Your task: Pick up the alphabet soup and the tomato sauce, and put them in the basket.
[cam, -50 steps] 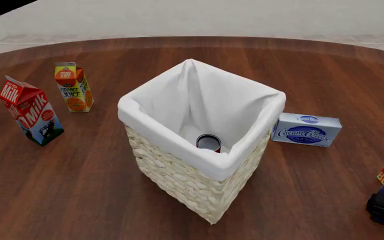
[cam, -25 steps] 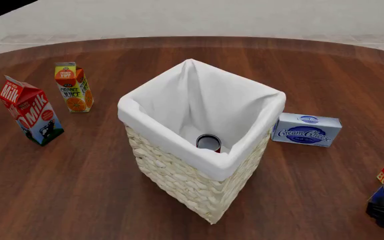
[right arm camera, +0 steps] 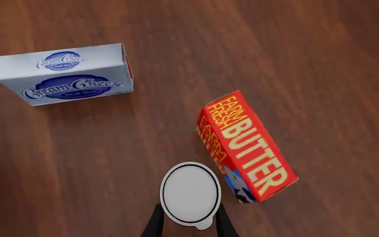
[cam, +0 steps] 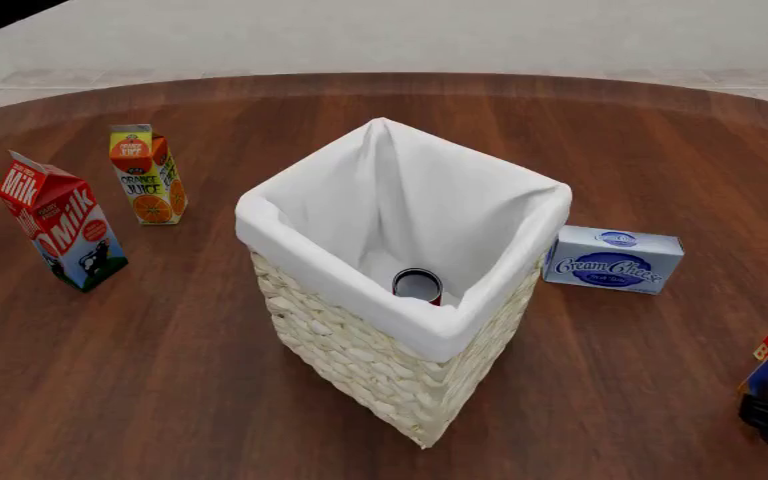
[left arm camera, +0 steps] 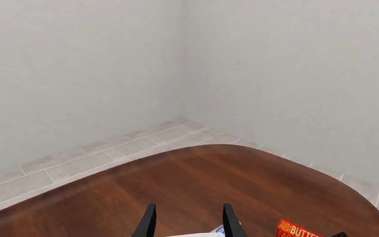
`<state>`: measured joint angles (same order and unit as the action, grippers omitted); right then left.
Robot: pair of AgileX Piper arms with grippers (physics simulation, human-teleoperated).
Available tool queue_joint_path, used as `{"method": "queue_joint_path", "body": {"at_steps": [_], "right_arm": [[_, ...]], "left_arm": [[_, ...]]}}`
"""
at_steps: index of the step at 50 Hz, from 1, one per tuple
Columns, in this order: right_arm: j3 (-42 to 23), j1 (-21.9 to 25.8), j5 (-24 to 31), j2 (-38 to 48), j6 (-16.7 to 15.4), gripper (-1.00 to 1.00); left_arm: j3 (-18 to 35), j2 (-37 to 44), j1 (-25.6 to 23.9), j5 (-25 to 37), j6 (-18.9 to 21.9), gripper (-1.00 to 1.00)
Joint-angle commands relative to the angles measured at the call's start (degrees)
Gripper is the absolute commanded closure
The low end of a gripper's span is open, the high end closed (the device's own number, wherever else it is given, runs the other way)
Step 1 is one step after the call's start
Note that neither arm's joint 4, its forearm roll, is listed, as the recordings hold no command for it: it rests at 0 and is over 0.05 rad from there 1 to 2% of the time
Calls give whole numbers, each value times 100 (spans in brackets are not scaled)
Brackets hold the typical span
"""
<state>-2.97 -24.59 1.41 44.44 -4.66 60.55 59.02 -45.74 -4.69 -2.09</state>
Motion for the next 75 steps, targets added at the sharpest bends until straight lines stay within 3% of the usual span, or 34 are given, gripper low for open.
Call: {"method": "queue_joint_path", "body": {"at_steps": [1, 21, 40, 75], "right_arm": [[-280, 135, 538, -424, 67, 100], [-769, 423, 1639, -1268, 101, 100], [-1218, 704, 2337, -1718, 69, 100], [-2527, 1371, 2814, -1463, -196, 100]], "left_arm": [[-17, -16, 9, -2, -7, -100], [56, -2, -13, 35, 18, -100], [102, 7, -17, 53, 34, -100], [91, -183, -21, 58, 12, -100]]}}
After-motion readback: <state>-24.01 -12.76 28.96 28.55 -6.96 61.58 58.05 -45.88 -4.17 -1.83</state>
